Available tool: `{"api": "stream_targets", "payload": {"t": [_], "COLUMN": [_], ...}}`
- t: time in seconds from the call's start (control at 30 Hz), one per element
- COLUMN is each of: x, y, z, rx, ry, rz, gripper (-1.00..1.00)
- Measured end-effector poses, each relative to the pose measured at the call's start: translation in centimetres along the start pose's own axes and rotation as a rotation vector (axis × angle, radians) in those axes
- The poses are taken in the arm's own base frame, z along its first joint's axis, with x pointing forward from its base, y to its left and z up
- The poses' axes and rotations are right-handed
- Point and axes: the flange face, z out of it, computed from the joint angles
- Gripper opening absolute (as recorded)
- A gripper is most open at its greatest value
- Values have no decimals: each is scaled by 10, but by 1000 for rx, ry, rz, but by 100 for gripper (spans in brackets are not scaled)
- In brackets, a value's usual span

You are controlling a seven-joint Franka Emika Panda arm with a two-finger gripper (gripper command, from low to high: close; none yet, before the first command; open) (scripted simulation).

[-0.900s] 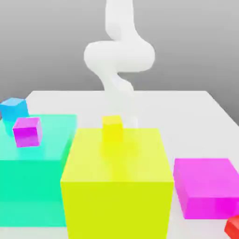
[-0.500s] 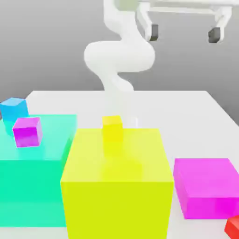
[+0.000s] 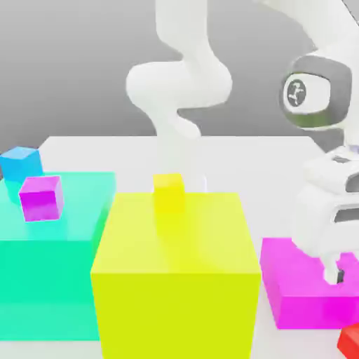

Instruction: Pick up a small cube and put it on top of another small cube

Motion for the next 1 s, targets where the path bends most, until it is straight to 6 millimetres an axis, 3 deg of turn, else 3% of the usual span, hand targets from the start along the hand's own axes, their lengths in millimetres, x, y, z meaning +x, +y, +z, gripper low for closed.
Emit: {"api": "stream_targets", "payload": {"t": [0.13,0.27,0.3,0.5,0.57,0.63,0.7,0.83,1.0], "x": [-41,-57,-59,-60,-58,-55,-27,16,51], "y": [-15,-16,-15,-14,-16,-18,-13,21,77], "z": [66,128,140,146,131,105,72,19,-40], "rx": [-44,-55,-56,-55,-55,-55,-42,-63,-97], "ry": [-83,-104,-105,-105,-106,-106,-69,-17,19], "rz": [-41,-50,-51,-51,-51,-51,-36,10,79], "gripper": [0,0,-100,-100,-100,-100,-100,-100,-100]}}
